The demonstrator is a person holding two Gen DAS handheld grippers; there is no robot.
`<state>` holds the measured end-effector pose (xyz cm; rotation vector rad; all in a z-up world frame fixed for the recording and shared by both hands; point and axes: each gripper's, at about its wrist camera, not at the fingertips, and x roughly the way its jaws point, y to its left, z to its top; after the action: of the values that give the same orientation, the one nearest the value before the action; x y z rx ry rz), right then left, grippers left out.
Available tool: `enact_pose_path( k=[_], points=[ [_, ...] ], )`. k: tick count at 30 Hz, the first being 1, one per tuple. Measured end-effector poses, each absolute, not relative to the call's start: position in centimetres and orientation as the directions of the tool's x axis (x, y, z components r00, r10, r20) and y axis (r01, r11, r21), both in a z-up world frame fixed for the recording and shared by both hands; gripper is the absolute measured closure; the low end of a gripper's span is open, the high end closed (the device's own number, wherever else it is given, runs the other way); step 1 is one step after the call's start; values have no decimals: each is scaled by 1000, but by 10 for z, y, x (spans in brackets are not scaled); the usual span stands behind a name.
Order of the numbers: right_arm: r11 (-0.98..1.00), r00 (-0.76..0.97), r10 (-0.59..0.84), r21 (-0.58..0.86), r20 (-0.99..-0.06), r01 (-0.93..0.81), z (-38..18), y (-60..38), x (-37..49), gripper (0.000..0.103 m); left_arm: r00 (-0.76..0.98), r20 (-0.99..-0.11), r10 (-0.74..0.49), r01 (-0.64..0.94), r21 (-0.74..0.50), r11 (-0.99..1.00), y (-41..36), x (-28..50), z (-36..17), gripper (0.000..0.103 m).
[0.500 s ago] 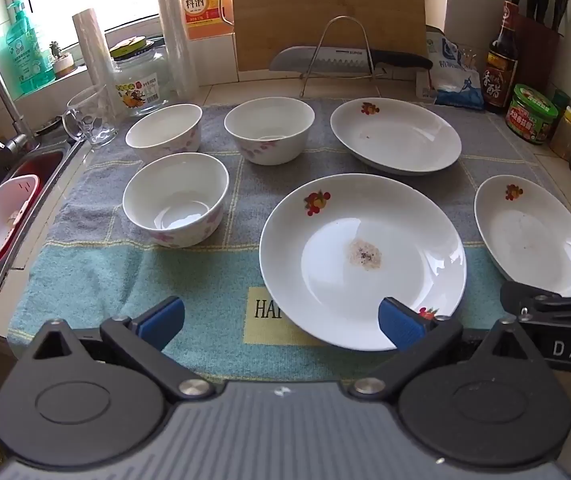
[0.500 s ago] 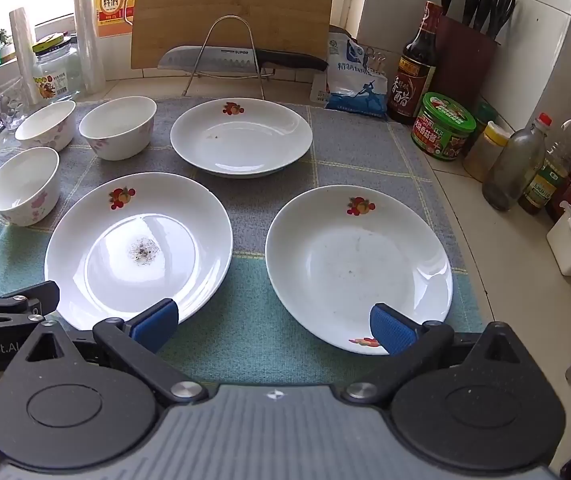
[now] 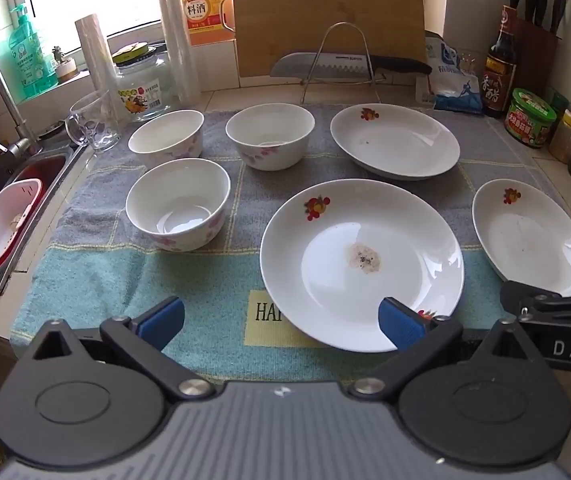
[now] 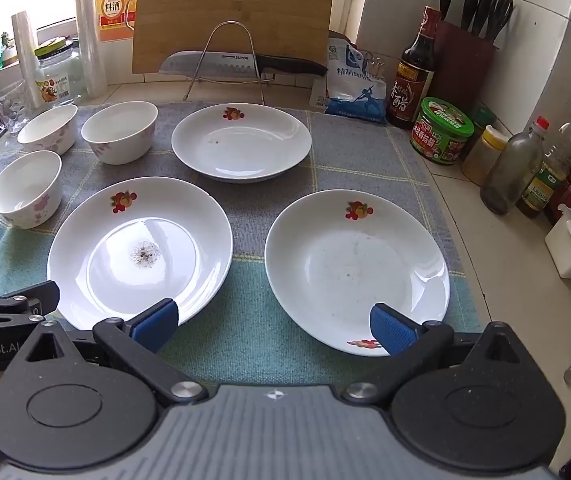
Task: Organize plates and bowls
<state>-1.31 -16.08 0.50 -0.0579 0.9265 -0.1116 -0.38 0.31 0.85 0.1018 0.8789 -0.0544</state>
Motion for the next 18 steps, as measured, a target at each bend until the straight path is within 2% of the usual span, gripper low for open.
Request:
enact_pose_path(
  k=[18],
  points=[
    [992,601,-125,-103,-789,71,5,-161,-14,0,638,-770,-2,90,72,993,0,-3,9,1]
  ],
)
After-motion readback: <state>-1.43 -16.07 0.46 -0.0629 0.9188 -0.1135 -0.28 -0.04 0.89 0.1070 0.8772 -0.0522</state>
